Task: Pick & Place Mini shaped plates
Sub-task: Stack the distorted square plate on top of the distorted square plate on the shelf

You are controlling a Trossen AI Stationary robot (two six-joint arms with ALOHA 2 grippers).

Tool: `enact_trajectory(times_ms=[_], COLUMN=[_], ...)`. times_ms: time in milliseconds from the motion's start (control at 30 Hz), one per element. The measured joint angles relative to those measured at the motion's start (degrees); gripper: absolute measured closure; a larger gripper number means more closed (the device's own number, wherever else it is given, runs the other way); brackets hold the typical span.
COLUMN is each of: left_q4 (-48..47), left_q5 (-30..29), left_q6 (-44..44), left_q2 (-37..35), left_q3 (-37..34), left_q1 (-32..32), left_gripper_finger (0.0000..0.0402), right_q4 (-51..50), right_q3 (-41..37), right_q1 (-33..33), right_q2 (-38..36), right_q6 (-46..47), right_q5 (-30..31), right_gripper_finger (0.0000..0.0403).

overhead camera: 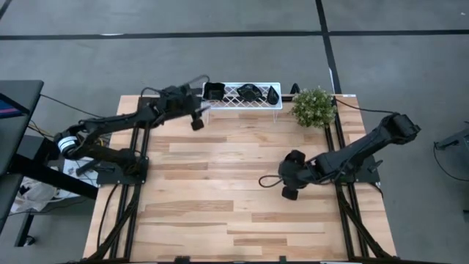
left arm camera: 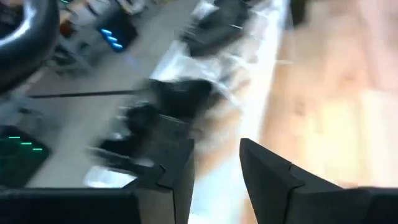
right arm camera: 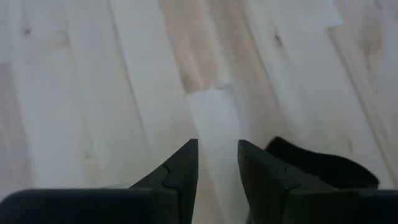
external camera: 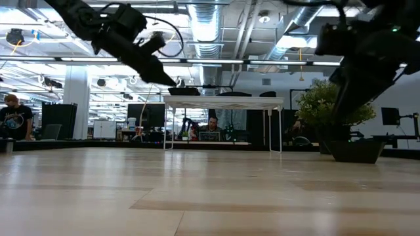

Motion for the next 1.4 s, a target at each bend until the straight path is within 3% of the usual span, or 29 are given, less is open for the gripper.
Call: enact_trajectory(times_ms=[167, 300, 467, 700, 967, 1033, 1233, 1400], left_q4=[0.02, 3.04, 17.88, 33.61, 38.85, 38.9, 38.95, 38.9], left_q5=[0.04, 2.94, 10.89, 11.17, 8.58, 6.4, 4.55, 4.52], left_q6=[-3.64, -9.21, -14.19, -15.68, -20.55, -20.98, -21.62, -21.37], left_q2=[-0.9, -3.04, -4.04, -4.04, -4.04, -4.04, -4.02, -4.02], left_q3=[-5.46, -10.11, -16.23, -19.79, -19.8, -19.81, -19.82, -19.81], left_q1=[-6.44, -13.68, -23.74, -32.9, -35.88, -36.01, -35.99, -35.99], left_gripper_finger=[0.0284, 0.029, 0.0291, 0.0292, 0.0292, 0.0292, 0.0292, 0.0292], right_q4=[-0.65, -8.91, -18.74, -19.91, -21.84, -22.51, -26.7, -24.61], right_q3=[0.0, 0.0, 0.0, 0.0, 0.0, 0.0, -0.02, -3.39], right_q1=[3.36, 8.35, 17.64, 29.92, 30.71, 29.37, 26.73, 27.62], right_q2=[-0.98, -4.57, -9.92, -13.39, -6.72, -4.53, 0.56, -0.11], right_q6=[1.57, 5.18, 13.66, 23.53, 28.4, 30.67, 37.7, 43.28], right_q5=[0.06, 1.48, 13.45, 30.04, 38.72, 38.72, 28.98, 25.0], right_gripper_finger=[0.0294, 0.0294, 0.0294, 0.0294, 0.0294, 0.0294, 0.0294, 0.0295])
